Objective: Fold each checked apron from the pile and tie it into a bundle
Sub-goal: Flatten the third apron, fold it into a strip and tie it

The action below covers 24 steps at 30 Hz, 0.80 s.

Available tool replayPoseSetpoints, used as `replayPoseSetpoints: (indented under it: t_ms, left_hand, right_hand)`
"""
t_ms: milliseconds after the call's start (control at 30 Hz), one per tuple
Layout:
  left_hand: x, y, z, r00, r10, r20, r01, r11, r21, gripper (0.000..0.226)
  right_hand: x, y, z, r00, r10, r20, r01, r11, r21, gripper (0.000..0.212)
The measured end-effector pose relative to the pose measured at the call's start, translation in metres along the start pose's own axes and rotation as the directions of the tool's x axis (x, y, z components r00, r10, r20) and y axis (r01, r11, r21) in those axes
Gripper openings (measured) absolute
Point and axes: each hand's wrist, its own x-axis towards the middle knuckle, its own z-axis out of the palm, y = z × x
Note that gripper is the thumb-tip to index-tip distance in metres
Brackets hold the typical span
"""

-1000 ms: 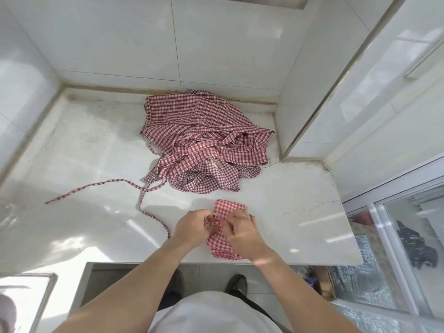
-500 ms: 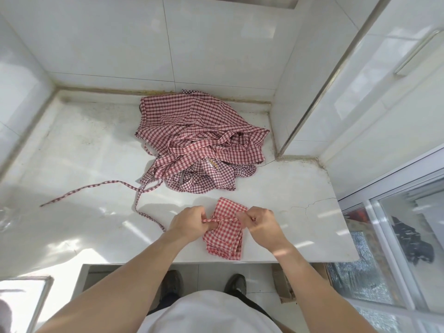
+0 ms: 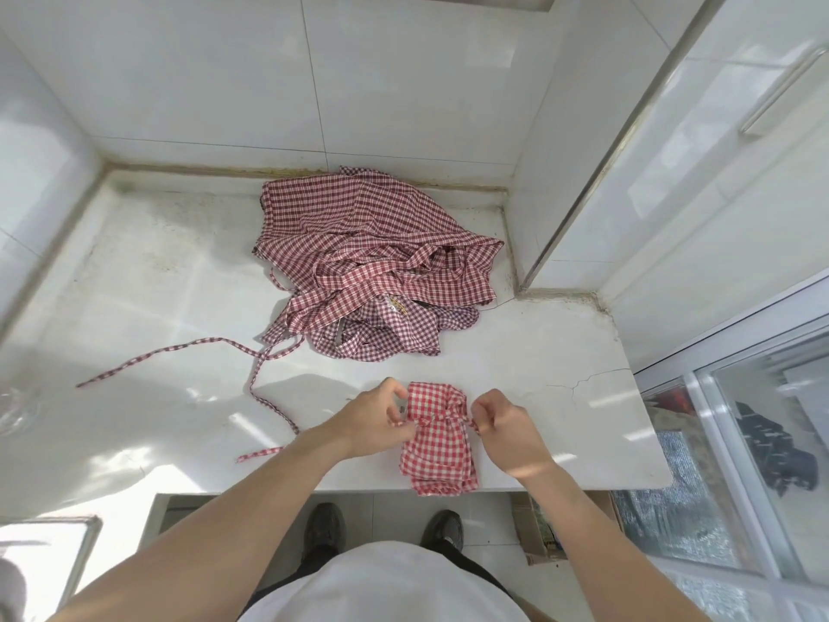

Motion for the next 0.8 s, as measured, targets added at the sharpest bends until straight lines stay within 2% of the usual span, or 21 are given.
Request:
replayPoseSetpoints:
  t_ms: [100, 167, 233, 333, 400, 533, 800]
  left_hand:
    - [0.005, 0.008, 0.013, 1.000, 0.000, 0.029, -0.001, 0.999, 0.052, 0.066]
    - [0.010, 0.006, 0.020, 1.000, -0.015, 0.007, 0.014, 0.997, 0.079, 0.077]
    - [0.012, 0.006, 0.026, 0.998, -0.003, -0.066, 0.016, 0.981, 0.192, 0.079]
    - [0.012, 0.008, 0.028, 0.979, 0.055, -0.197, 0.022, 0.928, 0.372, 0.078]
    - [0.014, 0.006, 0.026, 0.974, 0.051, -0.221, 0.038, 0.925, 0.378, 0.071]
    - [0.016, -0.001, 0.022, 0.987, 0.021, -0.159, 0.034, 0.943, 0.331, 0.049]
    - [0.015, -0.010, 0.014, 0.981, 0.005, -0.192, 0.054, 0.953, 0.298, 0.051]
  right_hand:
    - [-0.004, -0.023, 0.004, 0.998, 0.002, 0.067, -0.011, 0.990, 0.141, 0.023]
    - [-0.005, -0.027, 0.008, 0.991, -0.034, 0.130, 0.019, 0.993, 0.116, 0.035]
    - [-0.006, -0.027, 0.012, 0.985, -0.059, 0.162, 0.052, 0.997, 0.048, 0.042]
    - [-0.006, -0.025, 0.018, 0.987, -0.083, 0.139, 0.074, 0.995, 0.067, 0.034]
    - [-0.004, -0.023, 0.018, 0.991, -0.060, 0.117, 0.045, 0.992, 0.121, 0.026]
    - [-0.002, -0.017, 0.013, 1.000, -0.007, 0.022, 0.001, 0.971, 0.241, 0.014]
    - [0.005, 0.005, 0.003, 0.991, 0.091, -0.098, -0.057, 0.951, 0.304, 0.017]
